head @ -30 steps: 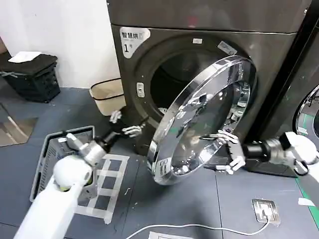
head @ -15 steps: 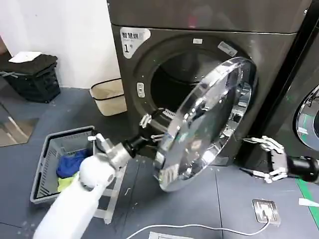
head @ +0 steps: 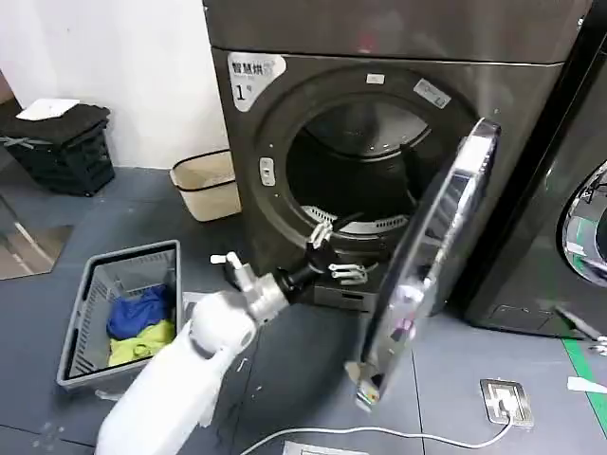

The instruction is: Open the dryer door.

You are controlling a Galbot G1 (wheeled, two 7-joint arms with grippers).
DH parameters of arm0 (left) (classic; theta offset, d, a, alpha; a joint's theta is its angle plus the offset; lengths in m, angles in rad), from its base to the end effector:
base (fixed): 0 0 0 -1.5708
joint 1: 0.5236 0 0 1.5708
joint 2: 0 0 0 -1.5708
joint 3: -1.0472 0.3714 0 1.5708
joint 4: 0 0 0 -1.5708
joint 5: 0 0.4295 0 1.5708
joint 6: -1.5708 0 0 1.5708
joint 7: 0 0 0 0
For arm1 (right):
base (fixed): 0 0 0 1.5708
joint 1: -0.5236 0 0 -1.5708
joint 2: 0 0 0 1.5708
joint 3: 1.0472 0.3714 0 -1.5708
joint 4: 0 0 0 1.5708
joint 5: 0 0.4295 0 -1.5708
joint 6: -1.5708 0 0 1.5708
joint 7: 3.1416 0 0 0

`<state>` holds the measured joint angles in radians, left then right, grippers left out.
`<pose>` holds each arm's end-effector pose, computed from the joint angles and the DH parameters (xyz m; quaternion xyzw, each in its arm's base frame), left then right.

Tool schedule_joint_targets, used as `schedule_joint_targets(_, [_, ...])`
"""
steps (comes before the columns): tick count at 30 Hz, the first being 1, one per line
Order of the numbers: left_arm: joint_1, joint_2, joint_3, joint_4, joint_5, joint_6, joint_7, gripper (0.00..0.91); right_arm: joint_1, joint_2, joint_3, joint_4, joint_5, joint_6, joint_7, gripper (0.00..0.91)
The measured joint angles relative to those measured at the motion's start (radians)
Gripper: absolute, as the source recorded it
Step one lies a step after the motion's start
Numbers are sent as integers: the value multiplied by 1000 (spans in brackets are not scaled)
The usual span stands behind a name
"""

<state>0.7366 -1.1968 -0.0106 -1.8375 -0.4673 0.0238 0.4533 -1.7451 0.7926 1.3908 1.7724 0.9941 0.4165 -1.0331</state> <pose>0.4399 -0.0950 -0.1893 0.4959 0.8546 0.0044 0.1542 0.2227 -0.4289 -0.1581 -0.2993 0.9188 -0.1723 0.1911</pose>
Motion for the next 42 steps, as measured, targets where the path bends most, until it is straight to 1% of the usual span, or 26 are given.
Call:
schedule_joint_targets(4, [-31, -26, 51, 25, 3, -4, -2, 907, -51, 78, 87, 1, -82, 29, 123, 907])
schedule_joint_targets(7, [-53, -50, 85, 44, 5, -8, -8, 907, -73, 133, 139, 2, -156, 26, 235, 907])
schedule_joint_targets(9, [-68, -64, 104, 58, 10, -9, -18, 907, -85, 166, 168, 9, -208, 12, 324, 907])
schedule_joint_targets(11, [-81, -80, 123, 75, 19, -11, -28, 907, -96, 202, 197, 23, -260, -37, 436, 907])
schedule_joint_targets(15, [-106, -107, 156, 104, 20, -18, -37, 907, -102, 260, 249, 63, -324, -134, 622, 907])
schedule_joint_targets(16, [-113, -115, 165, 113, 20, -20, -42, 907, -99, 274, 262, 75, -345, -168, 667, 907])
schedule_joint_targets(19, [-132, -136, 189, 132, 21, -24, -51, 907, -89, 319, 306, 114, -366, -271, 773, 907])
schedule_joint_targets(21, [-142, -148, 200, 143, 23, -26, -55, 907, -77, 346, 332, 140, -379, -329, 818, 907])
schedule_joint_targets(23, [-152, -163, 217, 158, 29, -28, -63, 907, -65, 377, 359, 155, -410, -356, 846, 907])
schedule_joint_targets(27, [-172, -189, 244, 180, 40, -28, -82, 907, -52, 435, 403, 167, -479, -385, 878, 907])
schedule_joint_targets(31, [-195, -217, 270, 208, 50, -29, -99, 907, -40, 491, 448, 166, -540, -392, 902, 907])
schedule_joint_targets(35, [-211, -246, 294, 236, 67, -30, -122, 907, -30, 537, 486, 173, -571, -404, 909, 907])
schedule_joint_targets(42, [-240, -302, 324, 290, 122, -21, -165, 907, -28, 611, 547, 203, -575, -407, 933, 907])
